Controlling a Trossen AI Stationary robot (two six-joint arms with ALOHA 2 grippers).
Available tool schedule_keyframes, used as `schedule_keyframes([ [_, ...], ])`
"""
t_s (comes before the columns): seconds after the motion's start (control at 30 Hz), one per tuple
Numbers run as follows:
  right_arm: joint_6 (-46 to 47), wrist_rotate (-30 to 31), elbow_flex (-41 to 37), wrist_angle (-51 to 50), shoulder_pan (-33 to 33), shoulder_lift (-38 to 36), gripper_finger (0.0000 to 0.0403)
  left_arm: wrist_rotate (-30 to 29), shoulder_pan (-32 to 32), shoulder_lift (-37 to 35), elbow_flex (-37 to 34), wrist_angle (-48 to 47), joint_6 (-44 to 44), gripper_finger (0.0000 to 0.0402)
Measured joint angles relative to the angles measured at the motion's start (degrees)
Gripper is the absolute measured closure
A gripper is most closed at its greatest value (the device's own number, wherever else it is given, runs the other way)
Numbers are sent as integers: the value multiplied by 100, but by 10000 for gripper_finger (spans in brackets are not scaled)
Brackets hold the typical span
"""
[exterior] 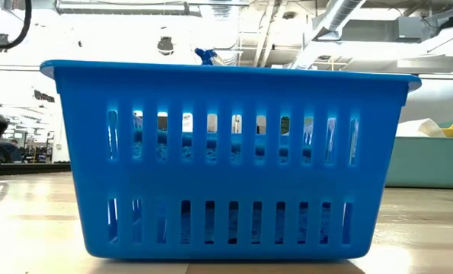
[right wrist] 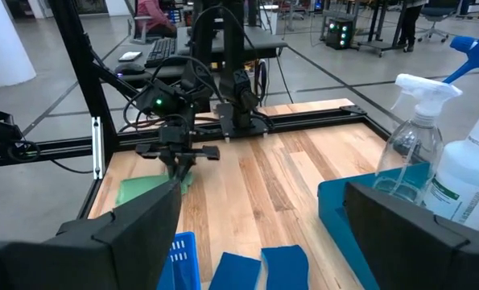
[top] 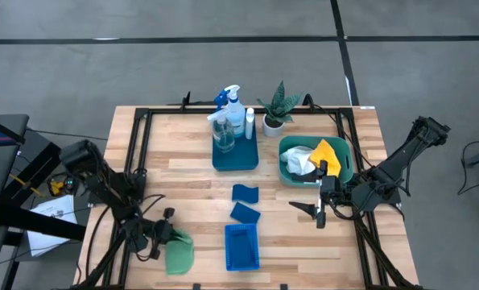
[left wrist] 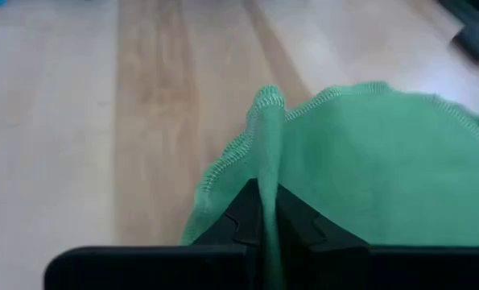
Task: Pick & Place Kitchen Items
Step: Put the green microfiber towel into the green bin
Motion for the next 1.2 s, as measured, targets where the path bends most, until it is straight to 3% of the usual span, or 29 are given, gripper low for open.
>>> schedule_keyframes([
  [0.3, 1, 1, 0, 3, -2, 0, 67, -831, -2, -872, 13, -869, 102, 400],
  [0.6, 44, 2, 0, 4, -1, 0, 67, -1561, -21, -907, 26, -860, 86, 401],
  [0.9, 42, 40, 0, 0, -32, 0, 67, -2723, -262, -911, 32, -840, 158, 401],
  [1.2, 39, 3, 0, -28, -243, 0, 67, -2830, -292, -922, -75, -612, 365, 401],
])
